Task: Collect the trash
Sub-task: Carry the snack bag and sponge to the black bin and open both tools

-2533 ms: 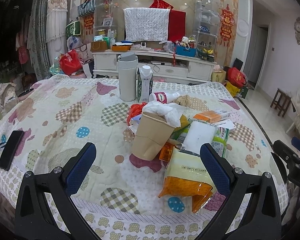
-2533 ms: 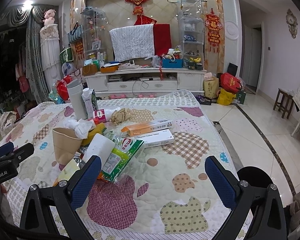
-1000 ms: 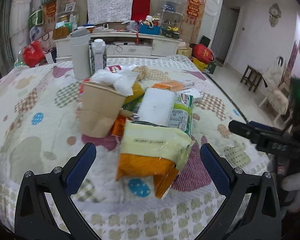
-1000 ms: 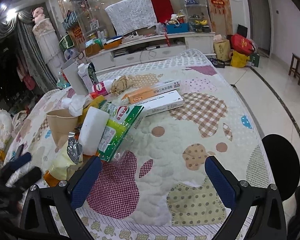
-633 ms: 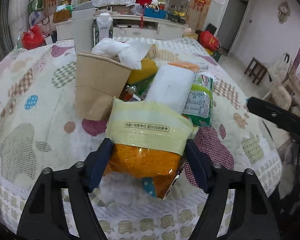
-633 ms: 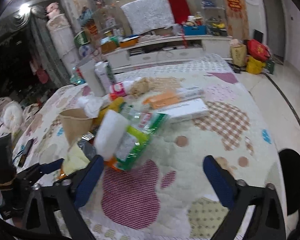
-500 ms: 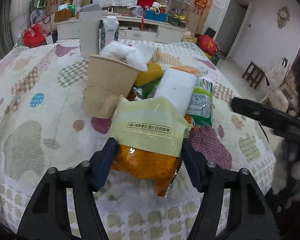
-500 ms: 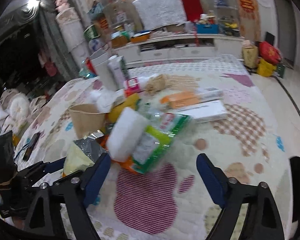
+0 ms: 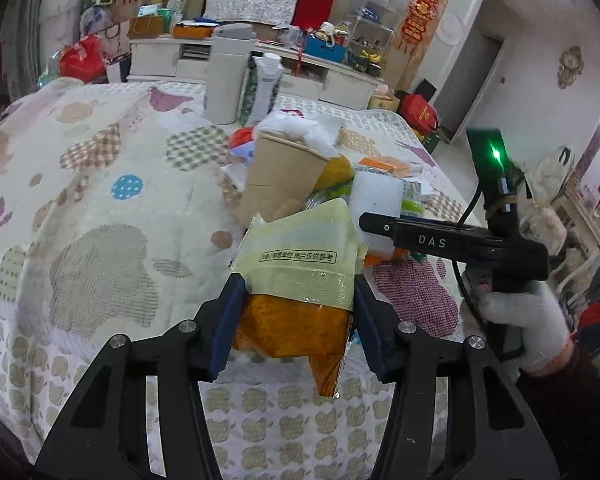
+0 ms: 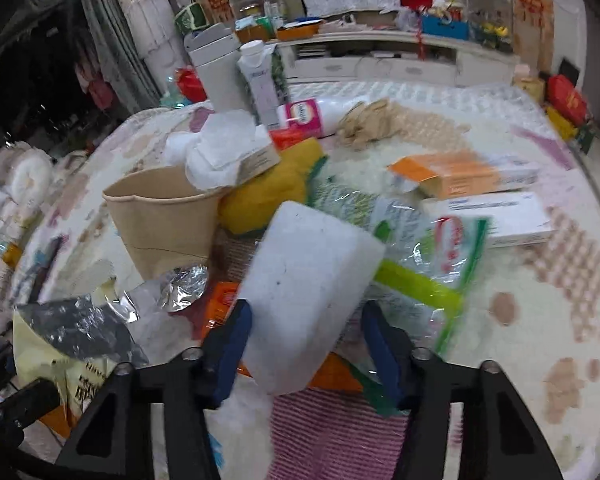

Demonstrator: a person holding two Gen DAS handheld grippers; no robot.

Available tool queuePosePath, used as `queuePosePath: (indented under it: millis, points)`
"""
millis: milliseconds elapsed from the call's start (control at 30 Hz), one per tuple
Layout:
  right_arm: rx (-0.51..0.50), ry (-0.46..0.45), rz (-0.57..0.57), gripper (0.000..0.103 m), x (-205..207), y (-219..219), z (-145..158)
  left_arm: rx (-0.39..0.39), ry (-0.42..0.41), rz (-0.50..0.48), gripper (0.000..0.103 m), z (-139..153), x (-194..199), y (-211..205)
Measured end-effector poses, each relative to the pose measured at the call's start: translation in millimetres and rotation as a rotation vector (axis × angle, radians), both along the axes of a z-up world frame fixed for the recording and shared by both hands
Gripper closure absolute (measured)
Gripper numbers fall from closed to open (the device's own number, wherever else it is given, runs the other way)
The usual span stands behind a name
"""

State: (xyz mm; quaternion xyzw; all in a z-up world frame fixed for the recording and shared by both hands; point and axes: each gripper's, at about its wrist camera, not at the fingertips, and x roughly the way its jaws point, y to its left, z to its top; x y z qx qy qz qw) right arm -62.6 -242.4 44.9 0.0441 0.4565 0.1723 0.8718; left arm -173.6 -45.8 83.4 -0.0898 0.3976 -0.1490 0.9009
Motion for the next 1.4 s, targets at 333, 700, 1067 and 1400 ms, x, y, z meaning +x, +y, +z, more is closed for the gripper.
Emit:
queuePosePath:
  millis: [333, 700, 1067, 1400]
  points:
    - [0.063, -0.065, 0.023, 0.070, -25, -18, 19, 0.007, -0.026, 0.068, 0.051, 12, -10, 25]
    - [0.075, -0.144, -0.038, 0.070, -75, -83, 48, -0.019, -0.055, -0.098, 0.051, 34, -6, -47]
    - [0.049, -0.148, -0.290, 0.070, -114, -213, 48, -0.019, -0.042, -0.332, 0.051, 39, 15, -181]
    - [-0.052, -0.103, -0.514, 0.070, -150, -325, 34, -0.053, 0.020, -0.509, 0.051, 31, 33, -307]
